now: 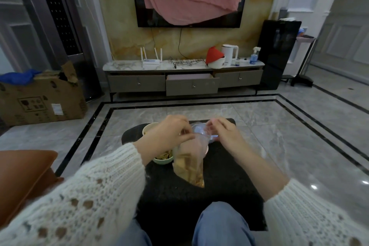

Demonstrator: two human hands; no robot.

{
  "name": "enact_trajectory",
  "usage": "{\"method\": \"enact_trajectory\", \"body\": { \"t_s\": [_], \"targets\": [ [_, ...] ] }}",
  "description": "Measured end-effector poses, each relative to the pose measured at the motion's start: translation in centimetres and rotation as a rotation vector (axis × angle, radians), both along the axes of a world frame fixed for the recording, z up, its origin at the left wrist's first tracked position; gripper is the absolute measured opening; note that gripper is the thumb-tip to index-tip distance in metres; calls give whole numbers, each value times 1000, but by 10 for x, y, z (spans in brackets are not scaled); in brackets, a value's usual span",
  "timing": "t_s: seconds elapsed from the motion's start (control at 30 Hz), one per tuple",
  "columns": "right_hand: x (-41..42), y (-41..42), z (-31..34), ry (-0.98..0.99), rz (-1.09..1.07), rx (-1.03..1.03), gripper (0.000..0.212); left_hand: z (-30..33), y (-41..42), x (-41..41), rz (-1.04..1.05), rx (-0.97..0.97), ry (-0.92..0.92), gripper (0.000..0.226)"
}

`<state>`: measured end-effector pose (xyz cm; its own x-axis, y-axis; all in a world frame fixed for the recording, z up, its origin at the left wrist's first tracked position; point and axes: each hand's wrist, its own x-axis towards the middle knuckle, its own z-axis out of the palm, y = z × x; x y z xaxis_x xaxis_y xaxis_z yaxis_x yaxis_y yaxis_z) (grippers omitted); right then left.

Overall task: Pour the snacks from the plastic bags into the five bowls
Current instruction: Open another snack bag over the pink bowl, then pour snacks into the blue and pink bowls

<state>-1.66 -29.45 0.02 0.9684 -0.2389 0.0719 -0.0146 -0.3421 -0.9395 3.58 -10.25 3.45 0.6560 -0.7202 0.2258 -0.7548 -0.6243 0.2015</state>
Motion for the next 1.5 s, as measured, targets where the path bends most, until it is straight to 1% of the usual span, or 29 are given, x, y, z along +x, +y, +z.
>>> {"method": "enact_trajectory", "body": {
  "t_s": [0.07,0.13,0.17,0.27,0.33,0.4,0.53,0.6,0.67,0.77,0.87,0.97,1.03,1.1,1.2,1.27,1.33,1.47,1.5],
  "targets": [
    [-6,-6,-21,99,-65,343,36,7,0,1,16,-27,-31,20],
    [-14,-8,-46,191,-102,641,51,15,0,2,32,-73,-73,21],
    [-18,-8,-58,214,-122,778,55,19,0,2,42,-109,-91,21],
    [-26,0,-82,236,-165,1144,55,34,-3,2,65,-221,-143,19],
    [-30,9,-85,257,-148,1256,59,44,-8,3,88,-258,-162,18],
    [-30,20,-81,247,-72,1301,56,55,-15,4,109,-305,-180,19],
    [-25,37,-69,93,171,1459,48,73,-31,6,153,-399,-109,19],
    [-23,45,-63,5,263,1514,58,78,-38,9,170,-448,-48,23],
    [-20,49,-58,-54,269,1583,72,80,-42,11,176,-491,3,24],
    [-14,49,-53,-103,241,1655,78,79,-44,13,184,-543,77,24],
    [-9,47,-52,-82,190,1658,71,74,-44,18,206,-577,139,23],
    [-2,43,-54,-77,169,1657,70,64,-45,26,232,-590,193,24],
    [3,38,-58,-74,99,1670,67,55,-47,31,235,-572,220,25],
    [8,30,-62,-57,5,1631,66,44,-49,37,238,-542,242,24],
    [20,12,-72,8,-127,1505,63,25,-53,53,253,-529,324,20],
    [29,-1,-78,46,-177,1452,65,13,-57,64,270,-494,365,18],
    [39,-15,-83,74,-221,1408,65,0,-61,78,287,-457,381,16],
    [60,-46,-92,106,-296,1356,58,-24,-76,105,323,-385,384,14],
    [66,-53,-95,115,-316,1335,59,-30,-81,112,320,-369,369,12]
  ]
}}
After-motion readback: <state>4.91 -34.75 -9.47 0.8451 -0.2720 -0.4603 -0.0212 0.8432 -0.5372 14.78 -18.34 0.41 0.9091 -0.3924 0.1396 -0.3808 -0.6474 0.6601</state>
